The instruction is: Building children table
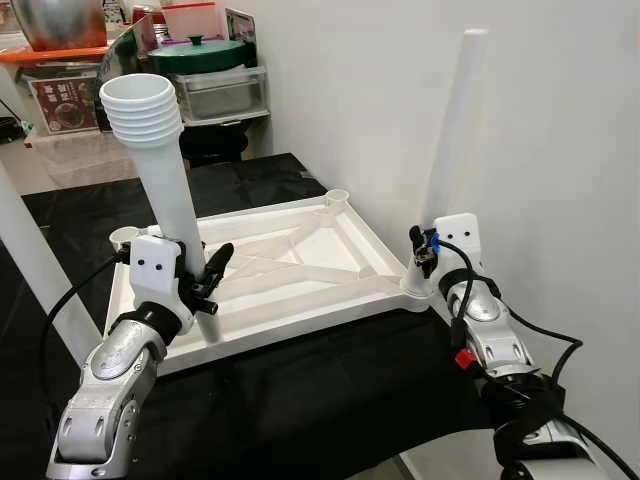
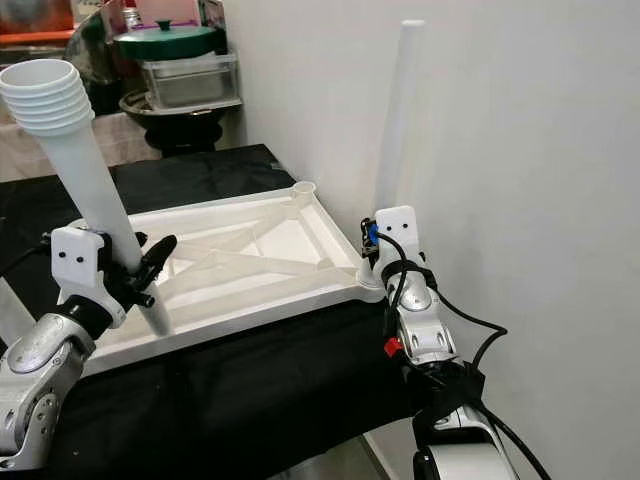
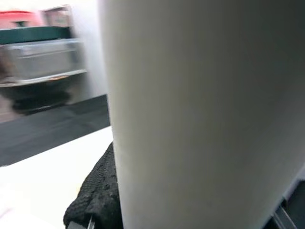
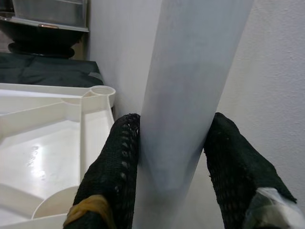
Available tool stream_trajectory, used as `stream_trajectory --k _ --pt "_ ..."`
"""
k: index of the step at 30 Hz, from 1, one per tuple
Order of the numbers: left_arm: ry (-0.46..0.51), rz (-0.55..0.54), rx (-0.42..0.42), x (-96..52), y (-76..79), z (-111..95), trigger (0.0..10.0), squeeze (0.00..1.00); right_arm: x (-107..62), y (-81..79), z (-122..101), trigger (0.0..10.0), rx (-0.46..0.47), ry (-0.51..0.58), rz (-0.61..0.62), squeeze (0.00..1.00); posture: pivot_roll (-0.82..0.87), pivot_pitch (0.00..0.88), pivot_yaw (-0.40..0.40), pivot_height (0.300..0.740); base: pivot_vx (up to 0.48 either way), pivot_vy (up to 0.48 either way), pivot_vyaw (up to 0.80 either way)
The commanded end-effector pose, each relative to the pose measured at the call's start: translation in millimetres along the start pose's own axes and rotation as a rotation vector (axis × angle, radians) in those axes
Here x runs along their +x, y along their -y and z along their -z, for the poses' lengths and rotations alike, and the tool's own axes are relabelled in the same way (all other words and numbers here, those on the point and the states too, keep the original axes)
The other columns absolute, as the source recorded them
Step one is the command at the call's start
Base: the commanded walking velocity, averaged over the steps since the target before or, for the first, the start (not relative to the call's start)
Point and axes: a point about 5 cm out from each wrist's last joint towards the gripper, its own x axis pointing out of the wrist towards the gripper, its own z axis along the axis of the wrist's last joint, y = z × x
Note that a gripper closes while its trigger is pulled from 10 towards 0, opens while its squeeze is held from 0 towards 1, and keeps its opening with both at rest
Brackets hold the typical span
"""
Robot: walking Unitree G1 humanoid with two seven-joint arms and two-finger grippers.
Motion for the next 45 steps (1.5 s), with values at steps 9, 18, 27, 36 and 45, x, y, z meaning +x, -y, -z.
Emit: stream_trajectory --k 9,18,27,36,45 --pt "-0.202 0.446 -0.139 -11.6 61.6 23.9 10.0 0.00 5.3 -9.6 2.7 0.0 -0.018 -0.006 -0.058 0.00 0.05 0.000 -0.021 0.740 0.000 0.000 0.00" --pt "-0.154 0.718 -0.337 -9.9 102.8 2.5 10.0 0.00 5.9 -23.3 0.8 0.0 -0.002 0.025 -0.137 0.00 0.05 0.000 -0.017 0.740 0.000 0.000 0.00" --pt "-0.125 0.783 -0.394 4.5 125.0 -1.7 10.0 0.00 9.5 -41.2 -6.6 0.0 0.010 0.054 -0.209 0.00 0.03 0.000 -0.015 0.740 0.000 0.000 0.00" --pt "-0.130 0.758 -0.351 15.9 133.0 -1.7 10.0 0.00 17.2 -58.8 -21.1 10.0 0.032 0.070 -0.256 0.00 0.03 0.000 -0.017 0.740 0.000 0.000 0.00" --pt "-0.153 0.634 -0.263 21.4 117.2 8.0 10.0 0.00 6.9 -50.8 -27.8 10.0 0.067 0.173 -0.305 1.00 0.02 0.000 -0.014 0.740 0.000 0.000 0.00"
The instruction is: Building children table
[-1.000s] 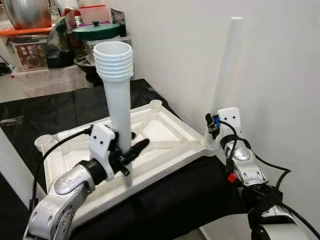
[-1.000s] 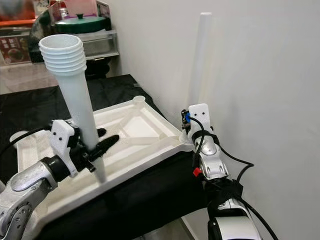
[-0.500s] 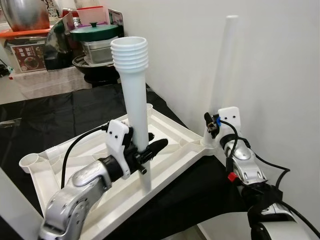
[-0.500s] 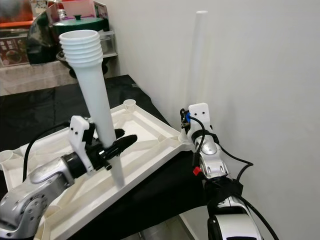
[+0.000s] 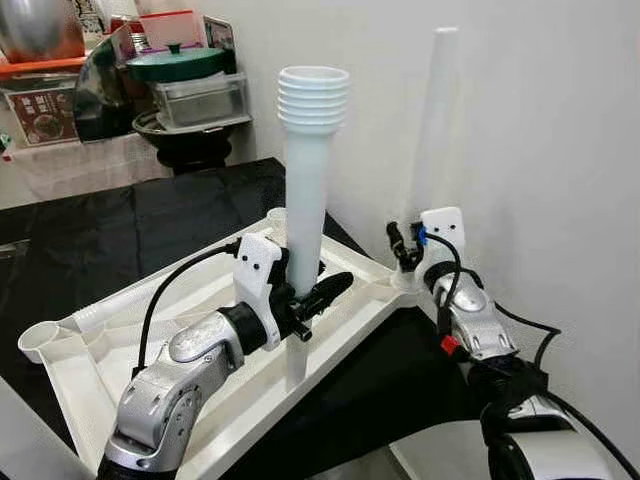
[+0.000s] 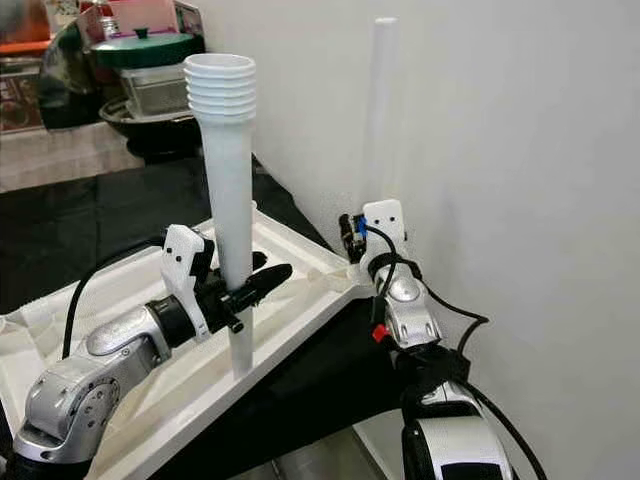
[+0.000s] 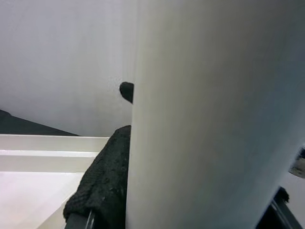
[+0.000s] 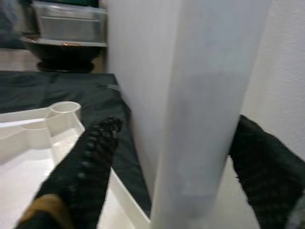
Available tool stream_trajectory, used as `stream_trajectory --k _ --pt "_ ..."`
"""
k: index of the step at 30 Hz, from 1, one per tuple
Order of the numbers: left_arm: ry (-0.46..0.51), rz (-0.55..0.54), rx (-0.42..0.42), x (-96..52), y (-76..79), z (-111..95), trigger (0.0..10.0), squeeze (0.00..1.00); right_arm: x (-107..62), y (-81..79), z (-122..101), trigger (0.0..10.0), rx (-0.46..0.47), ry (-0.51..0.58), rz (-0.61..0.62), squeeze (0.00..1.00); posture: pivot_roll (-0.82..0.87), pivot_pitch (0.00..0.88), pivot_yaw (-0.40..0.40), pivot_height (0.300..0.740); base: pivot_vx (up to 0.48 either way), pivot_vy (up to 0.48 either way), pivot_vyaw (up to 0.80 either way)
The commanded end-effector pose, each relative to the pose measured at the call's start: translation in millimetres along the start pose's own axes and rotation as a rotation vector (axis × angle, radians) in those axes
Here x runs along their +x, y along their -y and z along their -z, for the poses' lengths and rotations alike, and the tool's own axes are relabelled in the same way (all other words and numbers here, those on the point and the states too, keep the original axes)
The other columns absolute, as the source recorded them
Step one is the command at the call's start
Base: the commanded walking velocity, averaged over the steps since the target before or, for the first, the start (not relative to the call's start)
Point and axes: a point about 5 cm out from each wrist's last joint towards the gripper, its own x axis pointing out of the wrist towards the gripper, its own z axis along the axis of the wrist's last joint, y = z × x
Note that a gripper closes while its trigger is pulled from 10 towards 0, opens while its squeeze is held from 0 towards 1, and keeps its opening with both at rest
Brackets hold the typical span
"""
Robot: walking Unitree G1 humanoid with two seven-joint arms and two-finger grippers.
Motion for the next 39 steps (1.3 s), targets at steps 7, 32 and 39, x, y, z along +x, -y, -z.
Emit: stream_trajectory --k 7,32,39 --pt "-0.047 -0.017 -0.014 12.6 5.2 17.1 10.0 0.00 -17.5 -13.1 -51.7 10.0 -0.004 0.274 -0.225 1.00 0.01 0.000 -0.012 0.740 0.000 0.000 0.00" --pt "0.348 -0.294 0.322 21.1 -25.1 -65.6 10.0 0.00 -89.5 -35.9 -17.0 10.0 0.093 0.165 -0.199 1.00 -0.01 0.000 0.013 0.740 0.000 0.000 0.00" --pt "0.442 -0.258 0.262 24.8 -15.9 -86.3 10.0 0.00 -93.0 -37.1 -0.8 10.0 0.047 0.056 -0.168 0.00 -0.01 0.000 0.014 0.740 0.000 0.000 0.00"
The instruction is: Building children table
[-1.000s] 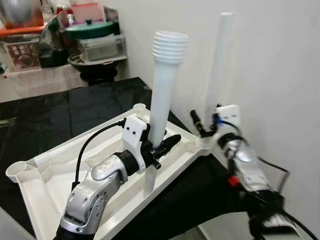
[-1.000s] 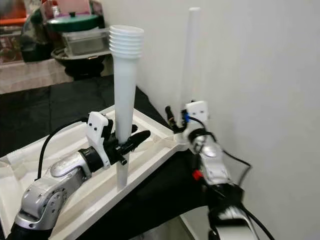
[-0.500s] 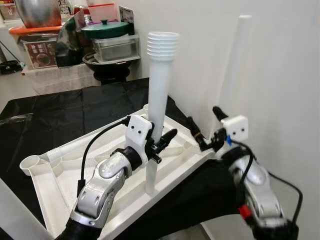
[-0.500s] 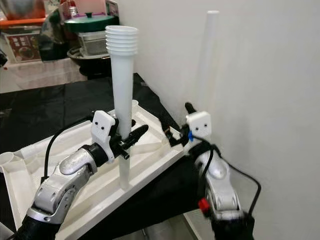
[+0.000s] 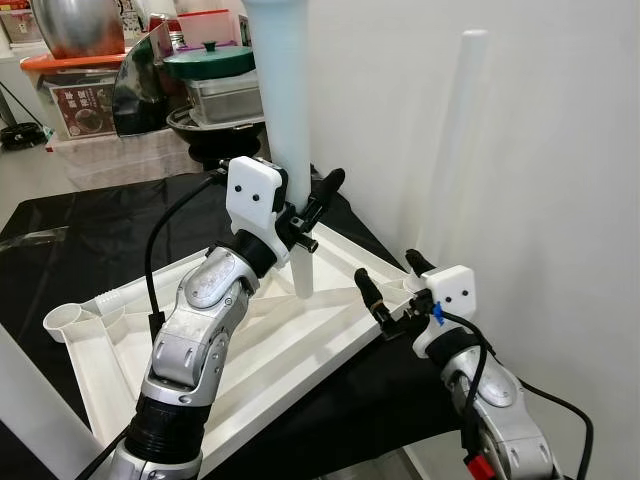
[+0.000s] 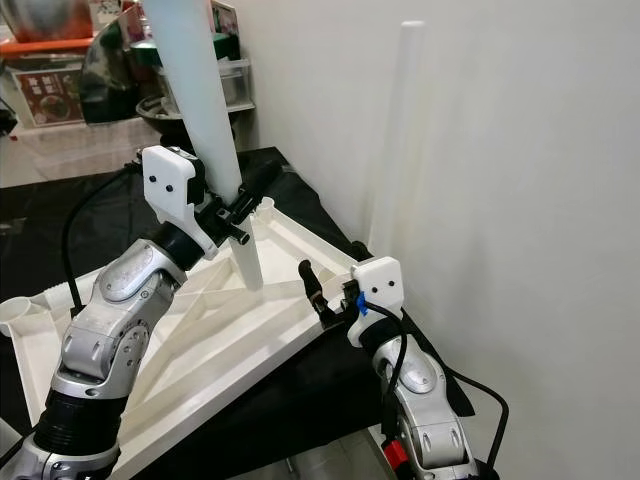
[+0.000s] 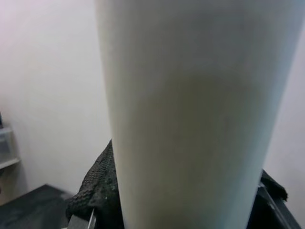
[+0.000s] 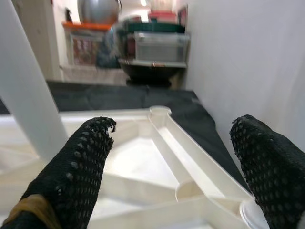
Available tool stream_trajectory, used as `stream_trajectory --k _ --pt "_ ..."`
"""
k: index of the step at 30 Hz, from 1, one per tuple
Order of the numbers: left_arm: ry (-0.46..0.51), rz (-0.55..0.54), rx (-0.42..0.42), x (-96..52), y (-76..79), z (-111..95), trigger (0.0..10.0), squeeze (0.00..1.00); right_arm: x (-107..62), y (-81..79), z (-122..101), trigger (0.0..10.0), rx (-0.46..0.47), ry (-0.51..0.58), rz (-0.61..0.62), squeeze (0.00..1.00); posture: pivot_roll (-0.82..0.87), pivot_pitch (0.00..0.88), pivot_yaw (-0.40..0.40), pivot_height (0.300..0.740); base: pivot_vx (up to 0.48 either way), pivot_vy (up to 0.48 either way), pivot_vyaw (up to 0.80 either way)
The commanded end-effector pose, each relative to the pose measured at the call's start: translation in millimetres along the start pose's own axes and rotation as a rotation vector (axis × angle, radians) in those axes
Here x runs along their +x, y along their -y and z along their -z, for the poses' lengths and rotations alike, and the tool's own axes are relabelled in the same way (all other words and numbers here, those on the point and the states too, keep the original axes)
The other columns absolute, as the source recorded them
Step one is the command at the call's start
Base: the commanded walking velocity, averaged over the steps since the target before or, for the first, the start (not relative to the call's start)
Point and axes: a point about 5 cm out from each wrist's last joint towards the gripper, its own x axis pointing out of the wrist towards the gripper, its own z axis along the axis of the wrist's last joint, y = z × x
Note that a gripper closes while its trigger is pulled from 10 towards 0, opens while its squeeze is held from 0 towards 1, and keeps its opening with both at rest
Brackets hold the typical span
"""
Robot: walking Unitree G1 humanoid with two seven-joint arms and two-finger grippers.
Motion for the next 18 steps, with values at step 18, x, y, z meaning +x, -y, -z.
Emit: stream_trajectory --k 18 --pt "-0.013 0.074 -0.075 -7.9 18.3 2.5 10.0 0.00 0.1 45.0 -10.4 10.0 -0.054 0.034 0.368 0.00 0.00 0.000 0.018 0.740 0.000 0.000 0.00"
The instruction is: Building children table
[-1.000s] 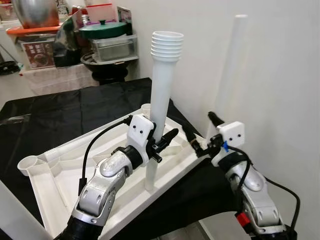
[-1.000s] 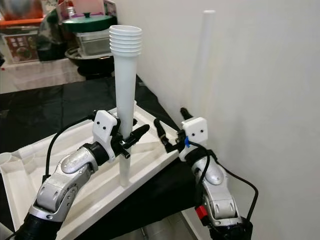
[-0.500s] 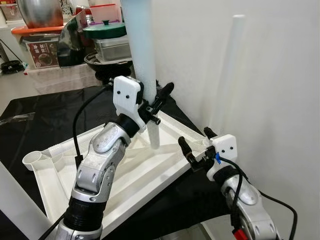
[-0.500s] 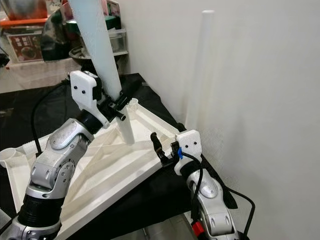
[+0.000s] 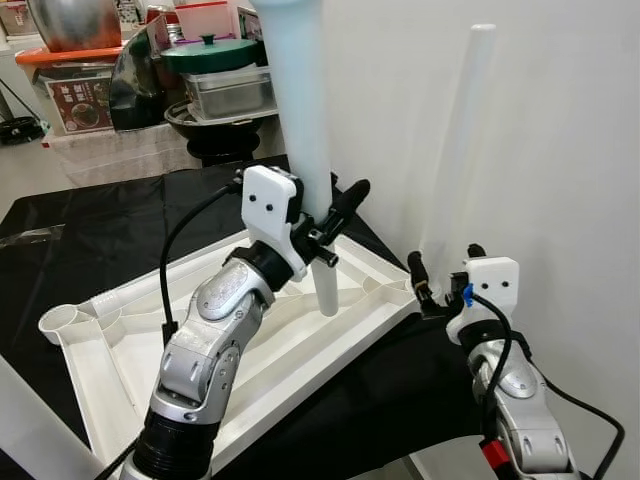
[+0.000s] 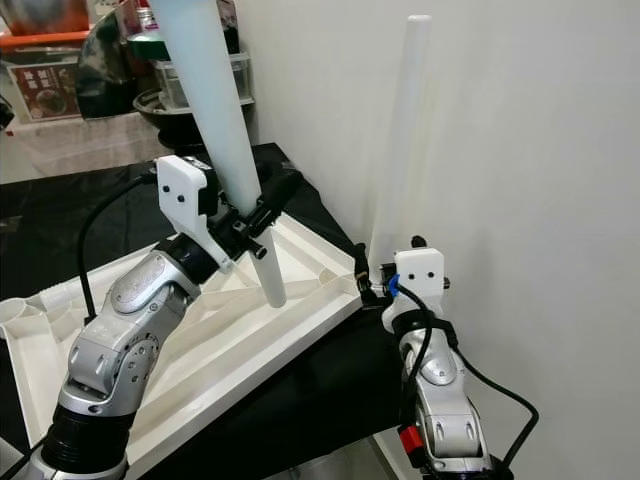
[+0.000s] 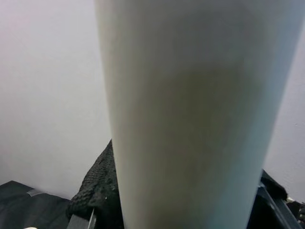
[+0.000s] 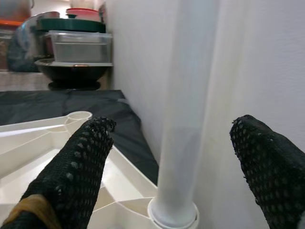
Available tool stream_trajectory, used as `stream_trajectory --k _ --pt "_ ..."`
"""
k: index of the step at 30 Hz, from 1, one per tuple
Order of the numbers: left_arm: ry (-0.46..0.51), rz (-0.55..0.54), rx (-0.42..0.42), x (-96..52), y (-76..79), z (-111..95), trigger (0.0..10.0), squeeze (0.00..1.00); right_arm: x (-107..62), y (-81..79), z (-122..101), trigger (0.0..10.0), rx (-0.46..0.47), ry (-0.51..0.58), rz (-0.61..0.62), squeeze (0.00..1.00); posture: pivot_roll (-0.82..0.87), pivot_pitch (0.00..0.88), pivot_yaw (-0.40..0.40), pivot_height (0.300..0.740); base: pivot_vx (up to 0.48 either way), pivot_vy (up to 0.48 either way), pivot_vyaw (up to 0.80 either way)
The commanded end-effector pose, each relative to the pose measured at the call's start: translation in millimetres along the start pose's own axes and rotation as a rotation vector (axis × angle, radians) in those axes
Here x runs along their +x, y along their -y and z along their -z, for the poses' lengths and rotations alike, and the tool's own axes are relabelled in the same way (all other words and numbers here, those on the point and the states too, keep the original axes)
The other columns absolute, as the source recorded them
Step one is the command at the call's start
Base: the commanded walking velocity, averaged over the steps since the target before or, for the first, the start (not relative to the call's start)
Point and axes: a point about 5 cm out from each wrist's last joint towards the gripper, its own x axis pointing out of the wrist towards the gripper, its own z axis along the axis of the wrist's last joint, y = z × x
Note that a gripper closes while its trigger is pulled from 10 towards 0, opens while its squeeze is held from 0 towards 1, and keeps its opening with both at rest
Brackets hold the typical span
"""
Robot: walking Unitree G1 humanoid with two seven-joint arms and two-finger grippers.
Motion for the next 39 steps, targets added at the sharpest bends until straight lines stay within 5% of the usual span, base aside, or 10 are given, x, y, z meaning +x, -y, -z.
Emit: stream_trajectory --k 1,10,16,39 --pt "0.008 0.005 -0.005 -1.7 -0.2 -2.2 10.0 0.00 3.0 3.9 -2.4 10.0 -0.010 0.016 0.030 0.00 0.00 0.000 0.018 0.740 0.000 0.000 0.00" --pt "0.012 0.028 -0.010 -2.4 1.5 -4.4 10.0 0.00 12.0 17.8 -10.0 10.0 -0.011 0.049 0.135 0.00 0.00 0.000 0.013 0.740 -0.090 0.000 0.00" --pt "0.035 0.109 -0.105 -7.3 9.1 -10.6 10.0 0.00 8.4 50.5 -17.6 10.0 -0.102 0.083 0.377 0.00 0.00 0.000 0.011 0.740 -0.313 0.000 0.00" --pt "0.001 0.117 -0.098 -12.4 7.3 -8.1 10.0 0.00 14.0 48.7 -10.1 10.0 -0.087 0.036 0.378 0.00 0.00 0.000 0.009 0.740 -0.098 0.000 0.00"
